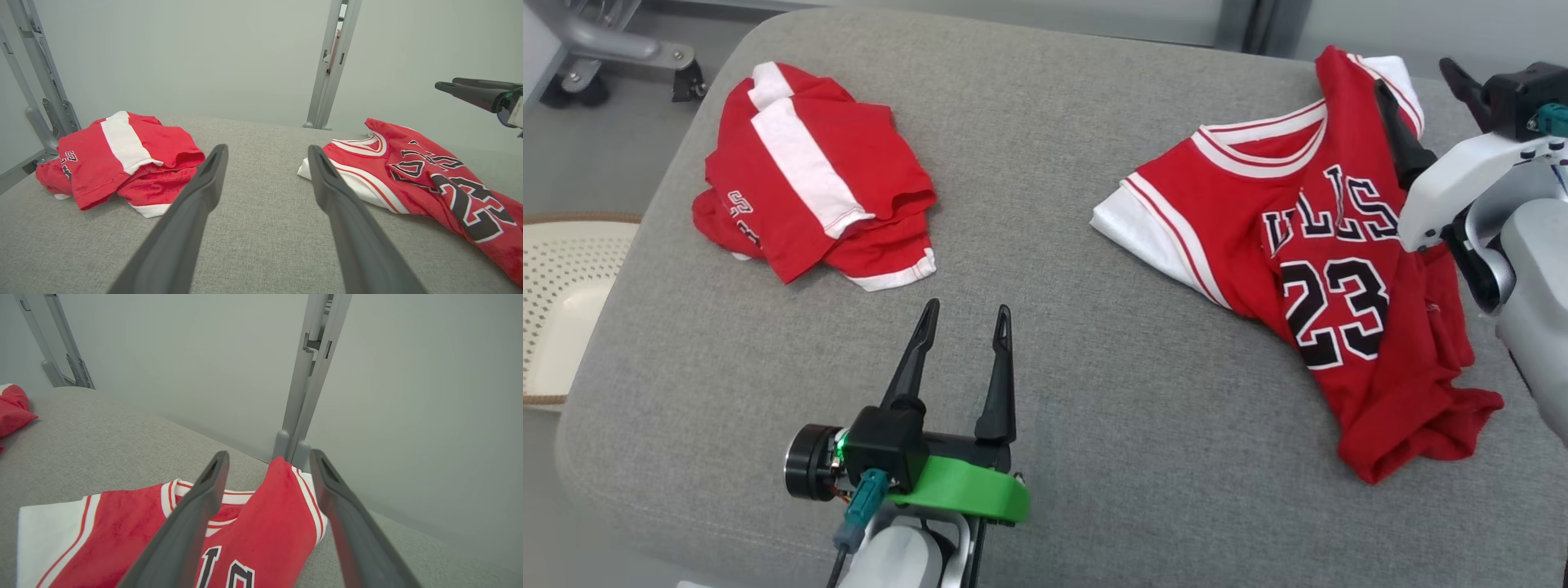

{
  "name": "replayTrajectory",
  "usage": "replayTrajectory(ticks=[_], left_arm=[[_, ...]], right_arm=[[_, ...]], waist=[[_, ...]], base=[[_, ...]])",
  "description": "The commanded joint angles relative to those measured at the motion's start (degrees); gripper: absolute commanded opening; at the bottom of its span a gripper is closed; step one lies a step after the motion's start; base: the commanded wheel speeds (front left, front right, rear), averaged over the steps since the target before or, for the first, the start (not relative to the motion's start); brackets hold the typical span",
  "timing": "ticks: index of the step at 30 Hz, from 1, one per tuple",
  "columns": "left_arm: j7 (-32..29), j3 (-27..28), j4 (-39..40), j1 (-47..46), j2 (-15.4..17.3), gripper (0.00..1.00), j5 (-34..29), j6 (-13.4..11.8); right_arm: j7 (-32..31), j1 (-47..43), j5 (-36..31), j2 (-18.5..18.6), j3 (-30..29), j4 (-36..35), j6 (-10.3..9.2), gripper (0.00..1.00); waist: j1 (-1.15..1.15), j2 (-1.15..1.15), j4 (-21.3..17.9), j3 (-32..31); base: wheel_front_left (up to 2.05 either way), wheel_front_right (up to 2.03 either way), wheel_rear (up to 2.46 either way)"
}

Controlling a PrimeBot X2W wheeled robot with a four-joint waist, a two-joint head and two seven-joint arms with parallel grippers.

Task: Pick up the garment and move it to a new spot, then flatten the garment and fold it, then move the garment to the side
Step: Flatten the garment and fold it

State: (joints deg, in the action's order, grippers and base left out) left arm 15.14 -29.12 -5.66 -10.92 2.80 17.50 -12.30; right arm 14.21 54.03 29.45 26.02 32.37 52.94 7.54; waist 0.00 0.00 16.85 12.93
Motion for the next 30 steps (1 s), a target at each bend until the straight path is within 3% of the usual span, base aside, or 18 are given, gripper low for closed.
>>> replayTrajectory(ticks=[1, 7, 11, 16, 23, 30], left_arm=[[0.0, 0.8, 0.1, 0.3, 0.2, 1.0, -0.4, 0.3], [0.0, 4.4, 1.0, 1.7, 0.2, 1.0, -1.8, 1.2], [0.0, 7.5, 2.9, 3.2, 0.2, 1.0, -2.3, 1.7], [0.0, 10.3, 4.0, 4.7, 0.2, 1.0, -2.9, 2.8], [0.0, 11.1, 4.3, 6.2, 0.2, 1.0, -3.4, 3.7], [0.0, 9.5, 2.5, 7.9, 0.2, 1.0, -3.6, 4.6]], right_arm=[[0.6, -1.6, 1.0, 0.0, -0.2, -1.1, -0.1, 1.0], [1.0, -10.1, 3.3, -0.7, -4.8, -10.5, -0.1, 1.0], [1.0, -21.5, 3.6, -2.8, -12.8, -22.9, -0.09, 1.0], [1.0, -33.1, 1.1, -6.0, -20.7, -32.8, -0.08, 1.0], [1.0, -45.1, -1.0, -12.5, -29.0, -39.7, -0.09, 1.0], [1.0, -49.5, -4.3, -15.3, -30.6, -39.9, -0.08, 1.0]], waist=[[0.0, 0.0, -3.5, -2.7], [0.0, 0.0, -7.6, -5.7], [0.0, 0.0, -10.2, -8.0], [0.0, 0.0, -12.1, -9.3], [0.0, 0.0, -13.2, -10.2], [0.0, 0.0, -13.5, -10.2]], base=[[0.0, 0.0, 0.0], [0.0, 0.0, 0.0], [0.0, 0.0, 0.0], [0.0, 0.0, 0.0], [0.0, 0.0, 0.0], [0.0, 0.0, 0.0]])
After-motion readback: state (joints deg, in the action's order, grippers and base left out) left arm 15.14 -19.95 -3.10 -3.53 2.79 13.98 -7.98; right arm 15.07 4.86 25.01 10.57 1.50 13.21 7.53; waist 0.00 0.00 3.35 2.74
